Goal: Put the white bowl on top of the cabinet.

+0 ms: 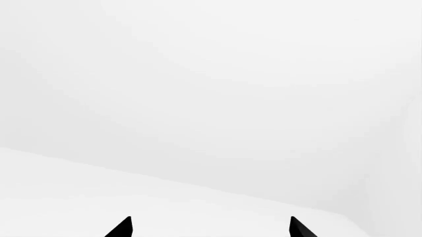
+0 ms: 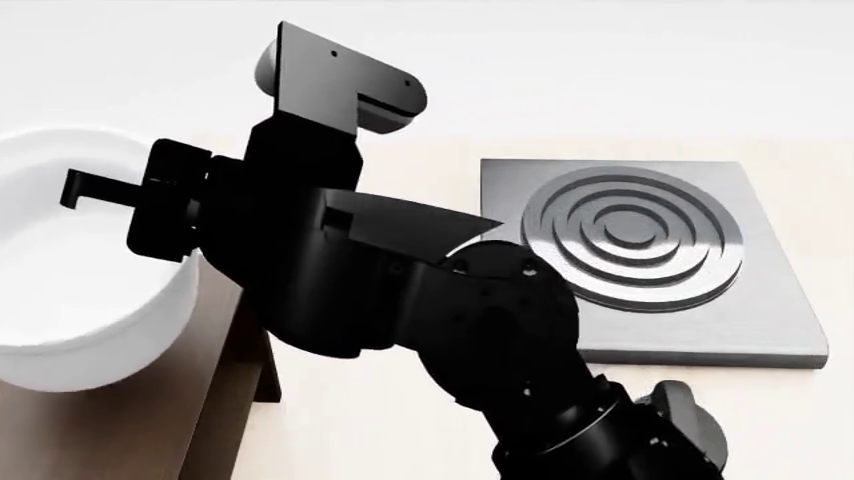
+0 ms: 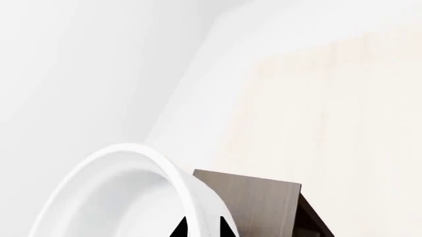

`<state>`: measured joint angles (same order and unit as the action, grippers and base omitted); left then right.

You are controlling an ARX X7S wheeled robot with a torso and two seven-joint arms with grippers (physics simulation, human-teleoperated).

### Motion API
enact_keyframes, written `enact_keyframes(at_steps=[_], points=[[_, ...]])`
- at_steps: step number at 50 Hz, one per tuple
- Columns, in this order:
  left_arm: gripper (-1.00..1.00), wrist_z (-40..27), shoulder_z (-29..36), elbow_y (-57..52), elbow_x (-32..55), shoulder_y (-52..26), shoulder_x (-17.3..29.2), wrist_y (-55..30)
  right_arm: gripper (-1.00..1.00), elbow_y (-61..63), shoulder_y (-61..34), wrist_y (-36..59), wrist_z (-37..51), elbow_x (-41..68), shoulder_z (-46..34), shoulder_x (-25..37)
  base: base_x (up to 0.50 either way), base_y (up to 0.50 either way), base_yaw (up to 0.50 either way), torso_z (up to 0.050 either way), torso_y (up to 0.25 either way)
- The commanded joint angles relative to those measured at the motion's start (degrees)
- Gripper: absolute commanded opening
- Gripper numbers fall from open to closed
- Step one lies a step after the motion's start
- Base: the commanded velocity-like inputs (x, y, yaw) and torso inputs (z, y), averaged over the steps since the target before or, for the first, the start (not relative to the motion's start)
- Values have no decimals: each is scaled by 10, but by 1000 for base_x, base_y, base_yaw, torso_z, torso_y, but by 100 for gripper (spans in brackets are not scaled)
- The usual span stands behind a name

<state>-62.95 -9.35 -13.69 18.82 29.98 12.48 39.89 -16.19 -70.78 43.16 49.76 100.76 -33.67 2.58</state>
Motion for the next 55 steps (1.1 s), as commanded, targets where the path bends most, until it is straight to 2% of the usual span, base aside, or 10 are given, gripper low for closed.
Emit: enact_keyframes(at_steps=[1,55], points=[[100,0,0,0,0,0,0,1,-100,-3,0,-21,-22,2,2,1,0,0,0,0,0],[100,2,1,2,2,-2,1,2,-100,-23,7,-60,-56,21,-55,11,0,0,0,0,1]])
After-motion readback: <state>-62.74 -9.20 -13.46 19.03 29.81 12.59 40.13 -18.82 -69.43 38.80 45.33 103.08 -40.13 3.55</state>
